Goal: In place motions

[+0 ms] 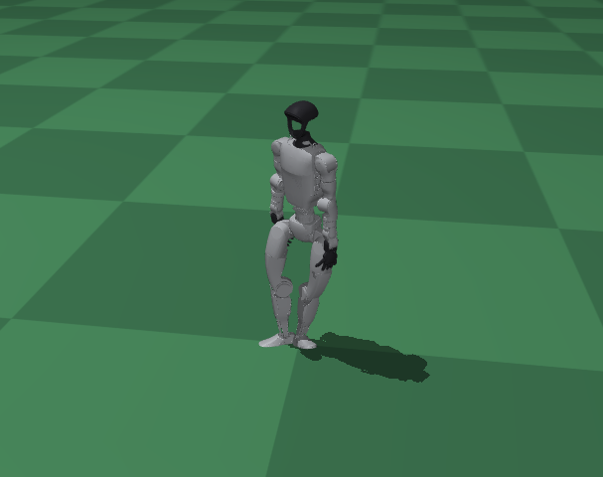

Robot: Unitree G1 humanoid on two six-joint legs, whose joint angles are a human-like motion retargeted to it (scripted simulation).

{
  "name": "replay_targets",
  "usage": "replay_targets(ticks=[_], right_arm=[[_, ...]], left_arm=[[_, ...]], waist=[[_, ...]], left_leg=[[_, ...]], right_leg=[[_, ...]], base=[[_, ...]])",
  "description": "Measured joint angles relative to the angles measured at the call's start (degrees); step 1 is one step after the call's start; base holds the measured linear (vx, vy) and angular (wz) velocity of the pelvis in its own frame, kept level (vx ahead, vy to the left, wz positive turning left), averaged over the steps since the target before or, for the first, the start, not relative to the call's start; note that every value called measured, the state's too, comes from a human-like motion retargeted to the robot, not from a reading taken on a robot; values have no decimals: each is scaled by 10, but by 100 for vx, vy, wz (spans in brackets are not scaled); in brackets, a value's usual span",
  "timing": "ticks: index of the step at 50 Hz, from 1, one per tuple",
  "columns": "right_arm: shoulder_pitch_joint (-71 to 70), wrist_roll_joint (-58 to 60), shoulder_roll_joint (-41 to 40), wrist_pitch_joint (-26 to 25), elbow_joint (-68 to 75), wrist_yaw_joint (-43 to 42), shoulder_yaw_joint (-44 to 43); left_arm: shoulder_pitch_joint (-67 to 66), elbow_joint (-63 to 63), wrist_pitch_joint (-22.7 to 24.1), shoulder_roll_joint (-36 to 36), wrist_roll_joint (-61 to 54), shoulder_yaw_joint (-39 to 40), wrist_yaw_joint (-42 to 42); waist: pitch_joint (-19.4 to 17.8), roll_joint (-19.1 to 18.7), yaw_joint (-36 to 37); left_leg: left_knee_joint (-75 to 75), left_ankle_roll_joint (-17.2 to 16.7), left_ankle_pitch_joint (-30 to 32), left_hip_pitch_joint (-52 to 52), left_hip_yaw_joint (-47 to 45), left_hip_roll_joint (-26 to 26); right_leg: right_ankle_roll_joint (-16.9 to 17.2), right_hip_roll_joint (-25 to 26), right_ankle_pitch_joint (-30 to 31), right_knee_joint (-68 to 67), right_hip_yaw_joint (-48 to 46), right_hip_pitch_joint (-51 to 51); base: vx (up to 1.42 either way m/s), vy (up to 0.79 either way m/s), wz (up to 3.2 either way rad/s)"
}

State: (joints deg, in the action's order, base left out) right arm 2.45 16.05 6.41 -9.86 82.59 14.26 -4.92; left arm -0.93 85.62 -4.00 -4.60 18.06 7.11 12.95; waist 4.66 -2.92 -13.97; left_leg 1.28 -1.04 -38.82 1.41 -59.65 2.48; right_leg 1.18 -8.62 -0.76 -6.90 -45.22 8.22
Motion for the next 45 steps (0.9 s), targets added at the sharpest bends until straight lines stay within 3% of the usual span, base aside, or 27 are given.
replay_targets(ticks=[3, 12, 17, 23, 30, 35, 38, 42, 43, 45], right_arm=[[0, 8, -2, 1, -5, 0, -1], [-6, 58, -11, 6, -28, 4, 25], [-14, 99, -8, 4, -38, 2, 42], [-12, 114, -5, 4, -35, 7, 43], [-4, 77, -8, -1, -16, 2, 27], [-4, 86, -7, -3, -11, 1, 36], [-10, 92, -9, 2, -13, -4, 44], [-20, 104, -9, 11, -18, -5, 53], [-21, 108, -9, 10, -17, -2, 58], [-29, 111, -6, 8, -16, 0, 64]], left_arm=[[11, 0, 2, 8, -23, -13, -4], [8, -3, 8, 25, -27, -15, 15], [1, 11, 8, 30, -47, 9, 15], [-11, 30, -8, 23, -55, 33, 15], [-31, 21, -23, 14, -57, 42, -12], [-45, 7, -24, 11, -65, 53, -20], [-48, 5, -22, 6, -81, 57, -41], [-45, 2, -20, -1, -88, 52, -45], [-44, 4, -19, -3, -88, 53, -41], [-34, 2, -18, -2, -94, 60, -35]], waist=[[-11, -10, -33], [-9, -19, -54], [-6, -28, -81], [3, -39, -105], [6, -29, -82], [8, -10, -85], [14, 22, -80], [7, 30, -125], [-11, 24, -130], [-32, 26, -110]], left_leg=[[-2, 6, 0, 3, 25, -6], [0, 3, -5, -1, 12, -12], [-6, -1, -8, 1, 23, -17], [-12, -13, -9, -4, 32, -27], [-44, -36, 2, -34, 24, -46], [-110, -34, 48, -43, 38, -75], [-234, 17, 91, -12, 65, -109], [-464, 153, 126, 105, 220, -179], [-510, 159, 122, 107, 269, -212], [-562, 160, 122, 123, 344, -227]], right_leg=[[-7, 7, 10, 14, -26, -3], [-38, 38, 18, 13, 33, 23], [-31, 39, 26, -3, 111, 49], [-33, 44, 8, 8, 113, 41], [-37, 69, -9, 14, 149, 20], [-32, 58, -9, 24, 163, -7], [-28, 31, -9, 25, 188, -16], [-31, 27, 0, 40, 150, -32], [-39, 56, -8, 43, 138, -56], [-53, 89, -14, 48, 151, -76]], base=[[7, -1, 46], [12, -2, -15], [18, -1, 4], [25, -7, -3], [30, -9, -42], [33, -16, -16], [28, -17, -43], [27, -18, 52], [39, -46, -15], [26, -39, -160]])
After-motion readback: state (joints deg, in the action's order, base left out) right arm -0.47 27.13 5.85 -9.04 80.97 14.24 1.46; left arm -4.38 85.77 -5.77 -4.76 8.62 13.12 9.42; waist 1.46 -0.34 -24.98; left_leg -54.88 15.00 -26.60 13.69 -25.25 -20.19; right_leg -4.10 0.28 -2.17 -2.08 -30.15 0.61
